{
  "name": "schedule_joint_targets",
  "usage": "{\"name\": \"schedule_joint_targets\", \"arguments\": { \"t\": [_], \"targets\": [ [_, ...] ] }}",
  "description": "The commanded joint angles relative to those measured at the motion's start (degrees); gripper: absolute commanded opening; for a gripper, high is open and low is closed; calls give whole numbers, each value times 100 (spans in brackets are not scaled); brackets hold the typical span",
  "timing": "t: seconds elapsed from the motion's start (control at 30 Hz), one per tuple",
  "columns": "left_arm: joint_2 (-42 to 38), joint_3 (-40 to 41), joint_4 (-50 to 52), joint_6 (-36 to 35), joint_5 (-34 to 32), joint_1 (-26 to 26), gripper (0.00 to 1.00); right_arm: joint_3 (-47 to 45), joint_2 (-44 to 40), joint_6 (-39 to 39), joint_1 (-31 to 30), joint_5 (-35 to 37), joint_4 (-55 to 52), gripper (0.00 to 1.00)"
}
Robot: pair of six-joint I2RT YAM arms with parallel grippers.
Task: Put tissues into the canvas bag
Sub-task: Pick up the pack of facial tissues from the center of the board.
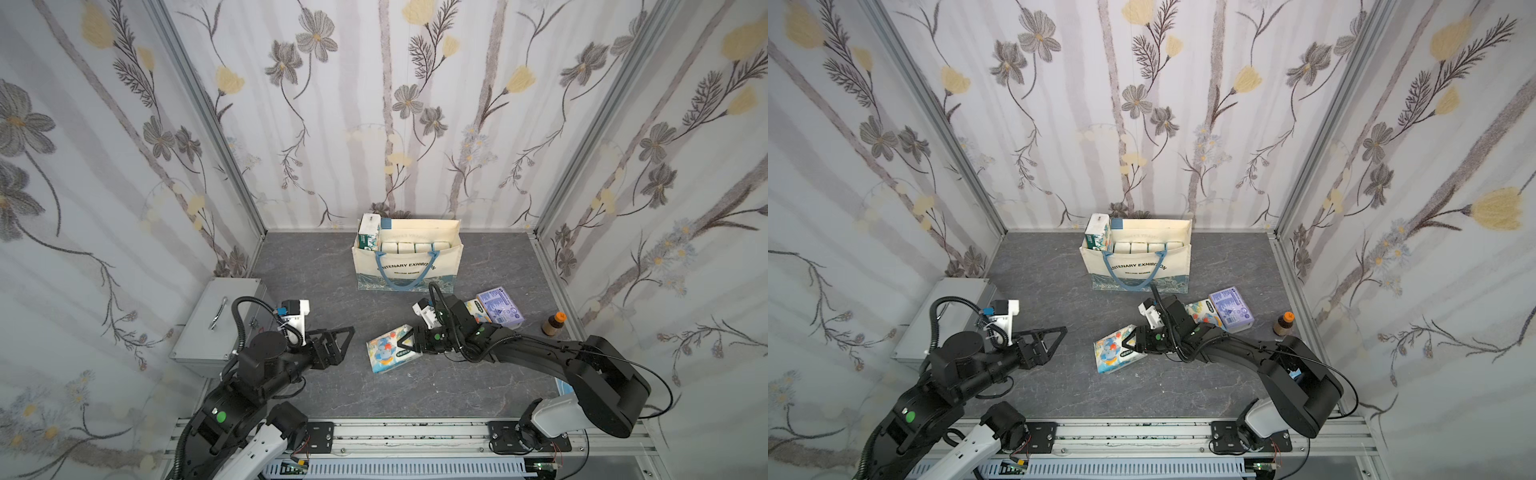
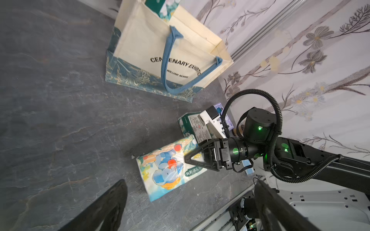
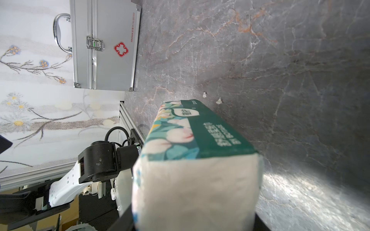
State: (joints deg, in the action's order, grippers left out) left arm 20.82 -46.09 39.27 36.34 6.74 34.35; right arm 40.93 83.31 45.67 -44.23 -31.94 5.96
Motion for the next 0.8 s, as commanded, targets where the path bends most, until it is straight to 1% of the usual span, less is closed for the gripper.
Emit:
{"name": "schedule_joint_targets", "arguments": {
  "t": [0.0,0.03,0.1,0.2,0.33,0.53,0.77],
  "targets": [
    [-365,-305,991,-687,-1039,-6,100,173,-142,-217,2,130,-377,54],
    [-486,-370,1106,-813,-1258,-1,100,205,-193,-240,2,161,-461,54],
    [-735,-353,1180,-940,-1499,-5,100,259,-293,-252,14,195,-572,53],
    [-1136,-88,980,-973,-1556,-16,100,415,-467,-327,37,241,-859,53],
    [-1373,-50,1051,-862,-1745,-25,100,755,-751,-527,102,341,-1419,54],
    [-1225,-55,1095,-795,-1707,-58,100,1523,-1031,-826,393,422,-2163,53],
    [-973,-59,1100,-834,-1531,-195,100,2584,-984,-1291,753,457,-2992,53]
  ]
}}
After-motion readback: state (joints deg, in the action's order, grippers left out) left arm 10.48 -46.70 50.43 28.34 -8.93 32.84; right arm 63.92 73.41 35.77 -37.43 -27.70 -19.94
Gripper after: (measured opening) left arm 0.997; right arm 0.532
